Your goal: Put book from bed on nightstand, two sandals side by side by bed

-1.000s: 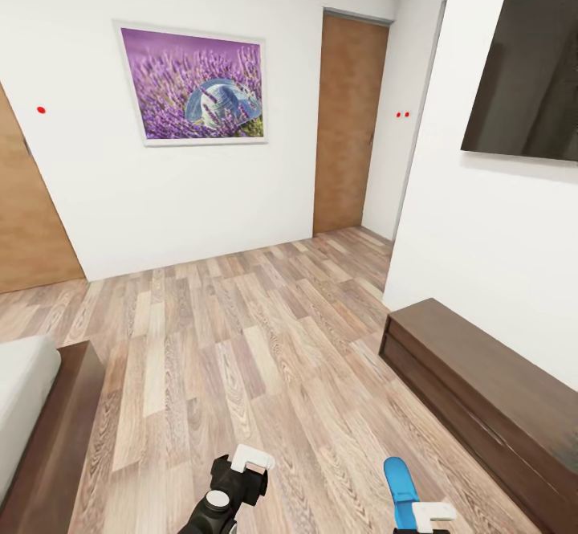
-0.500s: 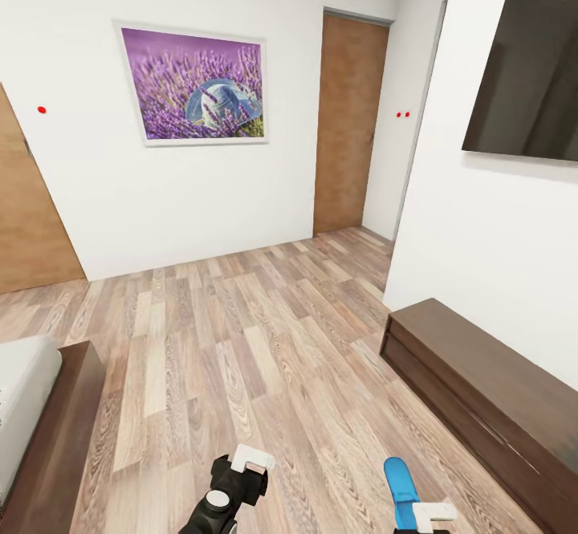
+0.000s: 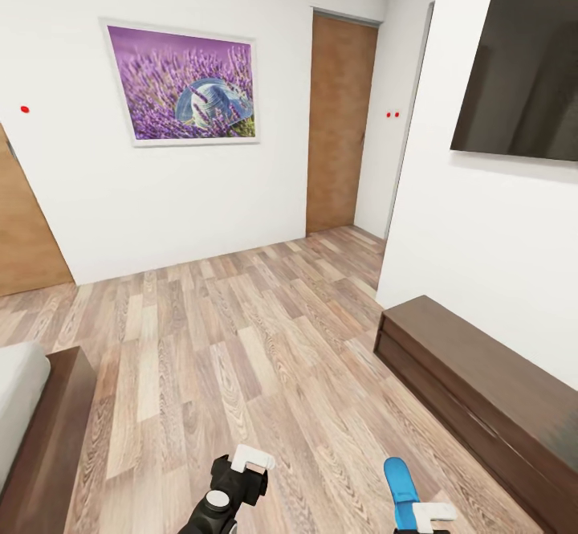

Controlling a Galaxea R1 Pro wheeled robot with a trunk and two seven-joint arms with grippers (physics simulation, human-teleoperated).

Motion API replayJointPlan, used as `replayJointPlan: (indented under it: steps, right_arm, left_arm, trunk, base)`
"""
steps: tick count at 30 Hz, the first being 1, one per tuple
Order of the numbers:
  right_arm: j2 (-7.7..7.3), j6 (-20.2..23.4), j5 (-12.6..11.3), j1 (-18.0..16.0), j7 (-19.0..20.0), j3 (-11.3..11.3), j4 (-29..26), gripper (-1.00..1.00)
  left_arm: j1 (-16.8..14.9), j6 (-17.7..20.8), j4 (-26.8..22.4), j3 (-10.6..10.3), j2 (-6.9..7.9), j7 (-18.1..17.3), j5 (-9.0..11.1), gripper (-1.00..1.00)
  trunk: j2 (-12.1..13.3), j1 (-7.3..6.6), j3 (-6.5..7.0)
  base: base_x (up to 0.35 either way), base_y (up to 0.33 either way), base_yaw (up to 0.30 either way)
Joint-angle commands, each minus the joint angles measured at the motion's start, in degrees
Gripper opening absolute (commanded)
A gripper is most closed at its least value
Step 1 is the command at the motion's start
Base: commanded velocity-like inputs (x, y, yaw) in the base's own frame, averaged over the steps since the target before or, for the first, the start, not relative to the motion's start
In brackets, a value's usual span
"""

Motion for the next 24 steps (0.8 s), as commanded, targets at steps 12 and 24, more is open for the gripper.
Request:
replayJointPlan:
  steps: [12, 24]
  right_arm:
    - [-0.03, -0.14, -0.03, -0.04, -0.21, 0.09, 0.05, -1.00]
    - [-0.02, -0.16, 0.02, -0.04, -0.21, 0.13, 0.05, -1.00]
  left_arm:
    - [-0.04, 0.33, -0.08, -0.20, 0.03, 0.38, 0.15, 1.00]
    - [-0.04, 0.33, -0.09, -0.20, 0.03, 0.39, 0.30, 1.00]
  trunk:
    - [-0.03, 0.00, -0.05]
    - [-0.03, 0.00, -0.05]
  base:
    - [0.000, 0.103, -0.044]
    - [0.000, 0.027, -0.187]
